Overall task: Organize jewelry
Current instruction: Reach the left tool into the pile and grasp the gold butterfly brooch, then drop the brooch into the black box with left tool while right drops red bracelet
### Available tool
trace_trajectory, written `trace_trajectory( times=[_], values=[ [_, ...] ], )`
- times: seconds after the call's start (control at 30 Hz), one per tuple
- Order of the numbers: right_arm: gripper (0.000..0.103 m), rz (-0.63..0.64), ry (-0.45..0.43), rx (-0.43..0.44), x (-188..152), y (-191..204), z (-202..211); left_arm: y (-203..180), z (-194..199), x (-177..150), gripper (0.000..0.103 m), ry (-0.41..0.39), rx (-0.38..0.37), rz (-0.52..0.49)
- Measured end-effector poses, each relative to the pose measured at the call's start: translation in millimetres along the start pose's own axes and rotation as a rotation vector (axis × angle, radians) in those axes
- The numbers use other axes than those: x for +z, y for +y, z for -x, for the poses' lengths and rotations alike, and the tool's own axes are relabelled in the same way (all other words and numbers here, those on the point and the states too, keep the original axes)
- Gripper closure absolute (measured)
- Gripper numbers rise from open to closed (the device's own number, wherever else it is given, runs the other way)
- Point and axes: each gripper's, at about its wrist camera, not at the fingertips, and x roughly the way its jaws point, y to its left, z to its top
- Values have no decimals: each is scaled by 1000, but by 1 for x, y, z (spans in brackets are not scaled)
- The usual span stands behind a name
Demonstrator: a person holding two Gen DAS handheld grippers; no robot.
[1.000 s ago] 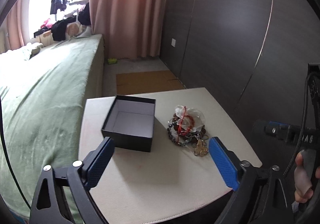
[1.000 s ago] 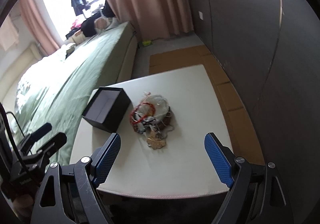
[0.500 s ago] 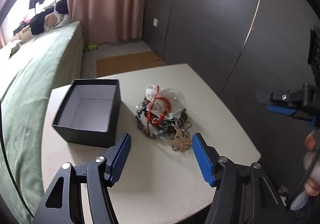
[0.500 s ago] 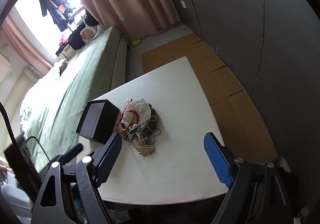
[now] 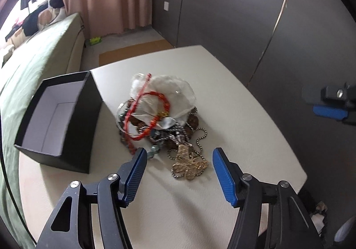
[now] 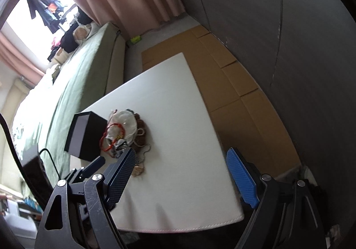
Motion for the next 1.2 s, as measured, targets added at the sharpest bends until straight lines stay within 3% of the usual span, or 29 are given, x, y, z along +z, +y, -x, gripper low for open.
trace_trajectory(
  times=[0.3, 0.33, 0.4, 0.6, 0.9, 1.2],
  values=[
    [18, -23, 18, -15, 6, -12, -8, -15, -23, -4, 41, 30, 48, -52],
    [18, -22, 18, -15, 6, -12, -8, -15, -23, -5, 43, 32, 52, -56],
    [18, -19, 17, -15, 6, -12, -9, -15, -28, -6, 62, 53, 48, -52],
    [18, -1, 30, -16, 3, -8, -12, 2, -15, -6, 62, 36, -5, 9],
    [18, 3, 38, 29, 1, 8, -22, 44, 34, 4, 62, -69, -47, 124],
    [48, -2, 59, 187, 1, 42, -40, 87, 65, 13, 62, -155, -61, 226]
  ],
)
